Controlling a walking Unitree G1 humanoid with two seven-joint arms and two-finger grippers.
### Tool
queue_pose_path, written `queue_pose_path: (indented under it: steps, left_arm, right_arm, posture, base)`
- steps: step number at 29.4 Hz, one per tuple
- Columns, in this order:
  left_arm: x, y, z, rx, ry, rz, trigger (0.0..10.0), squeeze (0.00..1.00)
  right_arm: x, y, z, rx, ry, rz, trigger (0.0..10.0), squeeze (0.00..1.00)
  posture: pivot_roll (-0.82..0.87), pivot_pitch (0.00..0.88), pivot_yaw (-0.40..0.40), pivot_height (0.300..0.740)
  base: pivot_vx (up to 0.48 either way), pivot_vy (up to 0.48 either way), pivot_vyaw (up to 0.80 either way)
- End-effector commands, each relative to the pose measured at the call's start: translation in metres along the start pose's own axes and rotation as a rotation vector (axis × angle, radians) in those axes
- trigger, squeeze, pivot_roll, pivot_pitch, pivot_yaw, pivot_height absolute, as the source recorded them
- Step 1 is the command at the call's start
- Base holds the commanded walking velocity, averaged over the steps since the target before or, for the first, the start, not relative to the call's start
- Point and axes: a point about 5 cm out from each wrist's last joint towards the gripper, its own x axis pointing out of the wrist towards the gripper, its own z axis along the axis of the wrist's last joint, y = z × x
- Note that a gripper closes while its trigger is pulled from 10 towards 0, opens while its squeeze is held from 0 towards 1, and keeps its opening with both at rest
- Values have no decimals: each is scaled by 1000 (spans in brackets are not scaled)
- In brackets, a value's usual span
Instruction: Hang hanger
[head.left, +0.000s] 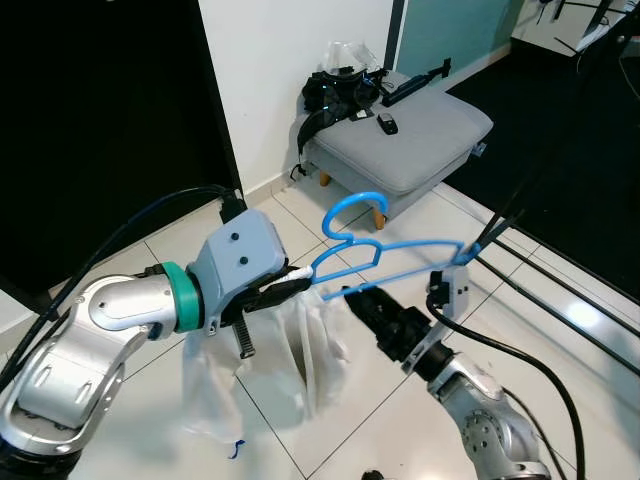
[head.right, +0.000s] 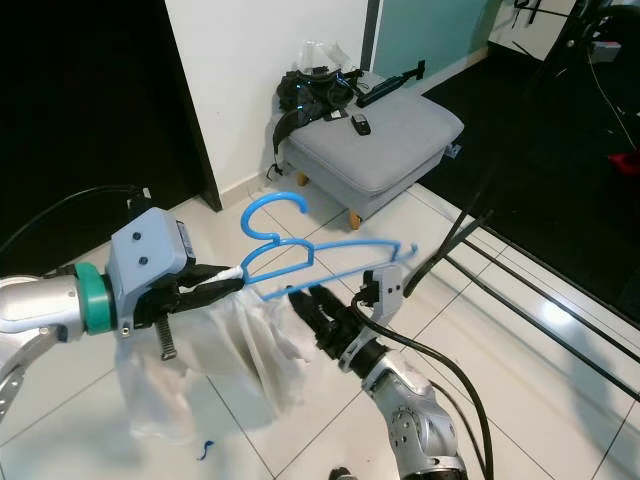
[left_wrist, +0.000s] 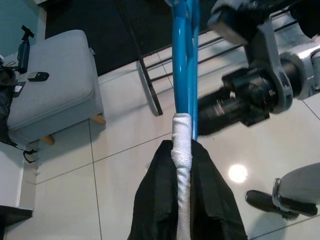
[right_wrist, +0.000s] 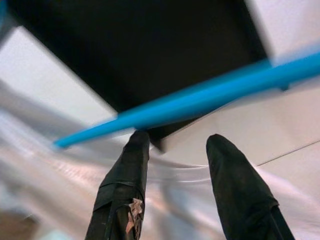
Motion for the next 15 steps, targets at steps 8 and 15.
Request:
queue_pose_path:
  steps: [8,15]
  left_arm:
    - [-10,-12,11,44,-31,-61,10000,0]
    - [-15,-15,13,77,-20,-90,10000,0]
  right_arm:
    - [-21,-7,-35,-150,315,142,10000,0]
    - [-16,-23,-23,-204,289,61,10000,0]
  posture:
    - [-12,149,91,740]
    - [-14,148,91,740]
  base:
    - [0,0,0]
    - [0,0,0]
